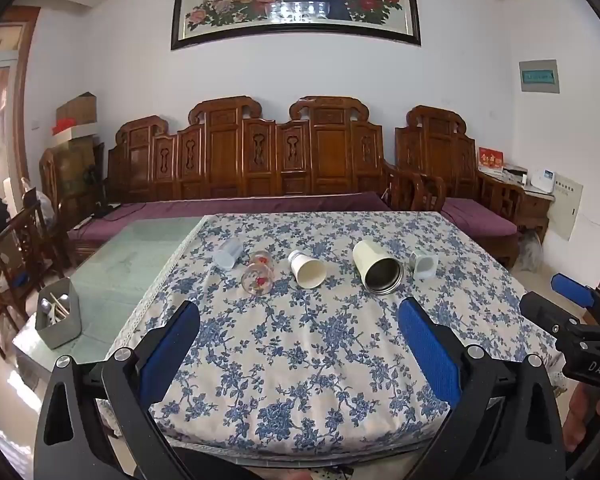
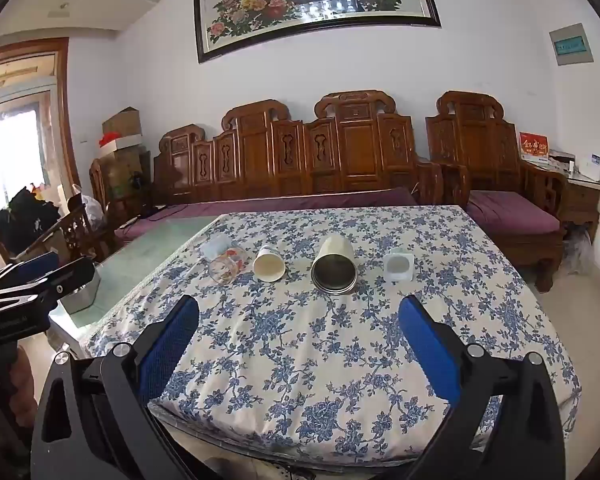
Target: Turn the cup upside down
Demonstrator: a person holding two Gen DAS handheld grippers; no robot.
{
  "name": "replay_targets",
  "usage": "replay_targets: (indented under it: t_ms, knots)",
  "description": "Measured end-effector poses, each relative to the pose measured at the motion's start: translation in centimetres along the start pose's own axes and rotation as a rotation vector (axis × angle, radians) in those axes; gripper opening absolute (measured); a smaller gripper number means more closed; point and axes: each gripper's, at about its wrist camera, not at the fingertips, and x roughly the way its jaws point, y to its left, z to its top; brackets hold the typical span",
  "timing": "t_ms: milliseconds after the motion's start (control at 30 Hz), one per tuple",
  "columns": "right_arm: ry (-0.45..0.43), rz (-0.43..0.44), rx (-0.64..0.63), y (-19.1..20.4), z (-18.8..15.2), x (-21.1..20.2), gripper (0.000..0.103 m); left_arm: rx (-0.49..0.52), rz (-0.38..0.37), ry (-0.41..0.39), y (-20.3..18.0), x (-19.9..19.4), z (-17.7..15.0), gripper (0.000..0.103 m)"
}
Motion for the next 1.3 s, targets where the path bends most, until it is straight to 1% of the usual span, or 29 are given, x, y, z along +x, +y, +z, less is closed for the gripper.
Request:
replay_targets:
  t_ms: [67,333,433,467,567,1300]
  knots:
    - [0.014,0.004,0.016,-0.1,0.0,0.1,0.101,0.006,0.006,0.011,0.0,0.1,0.0,0.096]
    - [0.011,-0.001,0.004,0.0,0.0,0.0,0.101,0.004,0.009,-0.001,-0.5,-0.4,-0.3,0.096]
    - [0.011,-0.001,0.004,-0.1,0.0,0.0,0.101,0.01,0.01,-0.005,-1.1,-0.7,0.1,0.096]
    - [0.011,-0.001,0.004,-0.1,0.0,0.0,0.101,0.009,0.011,-0.008,-1.1,-1.0,0.0,0.096]
    - [0.012,0.0,0.004,-0.1,0.0,0.0,0.101,0.003,-0.009,-0.004,-0.1,-0.4,0.1,0.096]
    - [0.011,-0.002,0.004,0.0,0.0,0.0,0.101,0.008,-0.019,-0.006,-0.1,-0.6,0.7,0.096]
